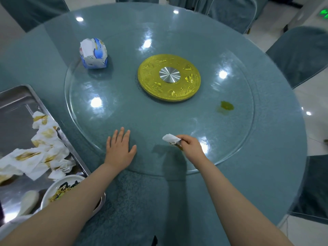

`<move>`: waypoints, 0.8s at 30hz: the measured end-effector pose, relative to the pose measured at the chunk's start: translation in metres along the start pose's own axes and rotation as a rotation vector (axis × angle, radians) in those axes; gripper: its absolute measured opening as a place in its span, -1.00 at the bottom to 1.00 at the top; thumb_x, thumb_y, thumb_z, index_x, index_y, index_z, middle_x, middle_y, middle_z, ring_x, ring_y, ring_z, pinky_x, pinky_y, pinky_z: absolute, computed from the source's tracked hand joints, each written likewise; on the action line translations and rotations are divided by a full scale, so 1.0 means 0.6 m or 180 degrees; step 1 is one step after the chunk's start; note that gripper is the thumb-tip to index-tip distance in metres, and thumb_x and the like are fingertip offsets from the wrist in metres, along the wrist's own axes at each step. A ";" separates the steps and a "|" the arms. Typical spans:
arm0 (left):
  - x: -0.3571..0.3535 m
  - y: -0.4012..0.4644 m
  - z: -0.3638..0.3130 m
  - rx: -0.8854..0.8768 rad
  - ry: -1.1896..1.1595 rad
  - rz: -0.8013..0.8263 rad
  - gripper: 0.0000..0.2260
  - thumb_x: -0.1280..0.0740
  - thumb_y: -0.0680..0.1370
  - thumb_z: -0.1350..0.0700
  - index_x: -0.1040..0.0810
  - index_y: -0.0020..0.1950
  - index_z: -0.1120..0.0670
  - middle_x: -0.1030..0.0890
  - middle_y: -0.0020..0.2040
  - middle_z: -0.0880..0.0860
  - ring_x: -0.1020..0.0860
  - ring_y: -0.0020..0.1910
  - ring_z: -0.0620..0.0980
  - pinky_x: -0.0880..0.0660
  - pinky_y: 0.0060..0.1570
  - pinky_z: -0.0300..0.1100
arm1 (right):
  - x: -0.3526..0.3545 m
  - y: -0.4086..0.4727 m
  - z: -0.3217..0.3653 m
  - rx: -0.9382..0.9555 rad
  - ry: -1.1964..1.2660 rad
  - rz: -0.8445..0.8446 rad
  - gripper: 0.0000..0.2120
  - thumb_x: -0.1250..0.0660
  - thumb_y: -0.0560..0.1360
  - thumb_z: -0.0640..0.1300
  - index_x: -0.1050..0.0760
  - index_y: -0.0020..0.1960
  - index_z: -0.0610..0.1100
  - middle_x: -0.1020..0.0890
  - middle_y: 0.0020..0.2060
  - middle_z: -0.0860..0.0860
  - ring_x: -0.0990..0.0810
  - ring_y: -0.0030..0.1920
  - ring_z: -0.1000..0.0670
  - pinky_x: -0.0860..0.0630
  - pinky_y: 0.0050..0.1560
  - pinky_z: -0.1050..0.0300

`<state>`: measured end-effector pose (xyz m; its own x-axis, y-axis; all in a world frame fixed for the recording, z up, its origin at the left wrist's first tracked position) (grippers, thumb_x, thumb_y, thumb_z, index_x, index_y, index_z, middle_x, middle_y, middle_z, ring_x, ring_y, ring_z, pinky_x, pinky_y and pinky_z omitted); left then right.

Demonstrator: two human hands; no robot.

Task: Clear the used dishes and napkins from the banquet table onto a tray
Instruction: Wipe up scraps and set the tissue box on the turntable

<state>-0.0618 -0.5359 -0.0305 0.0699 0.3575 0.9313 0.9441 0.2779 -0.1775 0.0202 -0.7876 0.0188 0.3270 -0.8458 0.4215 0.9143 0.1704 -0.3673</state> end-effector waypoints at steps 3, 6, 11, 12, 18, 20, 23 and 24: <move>0.012 -0.008 -0.015 -0.0335 -0.0226 -0.0023 -0.45 -0.17 0.62 -0.05 -0.13 0.56 0.09 -0.08 0.58 0.07 0.05 0.57 0.07 0.07 0.52 0.04 | 0.005 -0.020 0.011 -0.0347 0.0758 0.0045 -0.72 -0.18 0.53 -0.33 -0.64 0.03 -0.15 -0.62 -0.22 0.01 -0.51 -0.27 0.09 -0.42 -0.26 0.30; 0.020 -0.022 -0.043 -0.0806 -0.0810 -0.0025 -0.51 -0.20 0.62 0.04 -0.22 0.53 0.11 -0.23 0.54 0.04 -0.07 0.55 0.04 -0.06 0.51 0.00 | 0.004 -0.042 0.017 -0.0571 0.1096 0.0412 -0.67 -0.14 0.53 -0.38 -0.62 0.12 -0.20 -0.63 -0.19 -0.08 -0.54 -0.25 0.00 -0.48 -0.20 0.19; 0.049 -0.047 -0.104 -0.0865 -0.2002 0.0578 -0.58 -0.23 0.63 0.16 -0.31 0.49 0.05 -0.38 0.42 -0.09 -0.31 0.41 -0.17 -0.16 0.40 -0.33 | 0.005 -0.078 0.031 -0.0555 0.0923 0.0982 -0.69 -0.15 0.55 -0.37 -0.59 0.17 -0.20 -0.63 -0.17 -0.09 -0.56 -0.26 0.03 -0.52 -0.18 0.19; 0.054 -0.051 -0.112 -0.0814 -0.2302 0.0728 -0.61 -0.23 0.63 0.17 -0.35 0.46 0.05 -0.44 0.38 -0.07 -0.39 0.34 -0.21 -0.25 0.36 -0.35 | 0.004 -0.083 0.033 -0.0530 0.0853 0.1065 -0.69 -0.16 0.55 -0.36 -0.60 0.16 -0.20 -0.63 -0.19 -0.08 -0.56 -0.27 0.05 -0.52 -0.18 0.20; 0.067 -0.065 -0.125 -0.0714 -0.2686 0.0967 -0.72 -0.38 0.55 0.14 -0.53 0.26 0.04 -0.62 -0.05 -0.05 -0.59 -0.07 -0.17 -0.53 0.01 -0.25 | 0.000 -0.104 0.032 -0.0523 0.0651 0.1235 -0.69 -0.15 0.55 -0.36 -0.59 0.17 -0.19 -0.64 -0.09 -0.12 -0.57 -0.12 -0.03 -0.53 -0.02 0.07; 0.069 -0.065 -0.124 -0.0749 -0.2578 0.0927 -0.83 -0.41 0.52 0.12 -0.60 0.11 -0.01 -0.64 -0.13 -0.10 -0.59 -0.13 -0.20 -0.53 -0.05 -0.25 | -0.001 -0.110 0.030 -0.0497 0.0564 0.1228 -0.69 -0.15 0.55 -0.35 -0.60 0.16 -0.18 -0.64 -0.08 -0.12 -0.57 -0.11 -0.04 -0.52 0.00 0.05; 0.070 -0.069 -0.126 -0.0756 -0.2482 0.1035 -0.97 -0.43 0.50 0.05 -0.64 -0.08 -0.07 -0.62 -0.27 -0.17 -0.55 -0.25 -0.19 -0.49 -0.14 -0.21 | -0.002 -0.118 0.029 -0.0479 0.0474 0.1301 -0.70 -0.16 0.55 -0.32 -0.61 0.13 -0.15 -0.66 -0.09 -0.10 -0.59 -0.12 -0.03 -0.54 0.01 0.04; 0.071 -0.070 -0.127 -0.0707 -0.2511 0.1096 -0.95 -0.43 0.48 -0.02 -0.65 -0.11 -0.07 -0.60 -0.31 -0.17 -0.53 -0.28 -0.18 -0.46 -0.17 -0.20 | -0.003 -0.120 0.029 -0.0479 0.0449 0.1326 -0.71 -0.16 0.55 -0.31 -0.62 0.12 -0.14 -0.67 -0.09 -0.10 -0.61 -0.12 -0.02 -0.56 0.02 0.04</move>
<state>-0.0739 -0.6002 0.0412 0.1965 0.9223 0.3327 0.9581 -0.1085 -0.2651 -0.0420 -0.7897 0.0587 0.6139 -0.7831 0.0992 0.6637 0.4441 -0.6019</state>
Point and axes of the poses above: each hand's wrist, its own y-axis towards the middle knuckle, its own x-axis out of the back of the hand, z = x × y, the point moved 1 cm from there along y, towards the middle knuckle
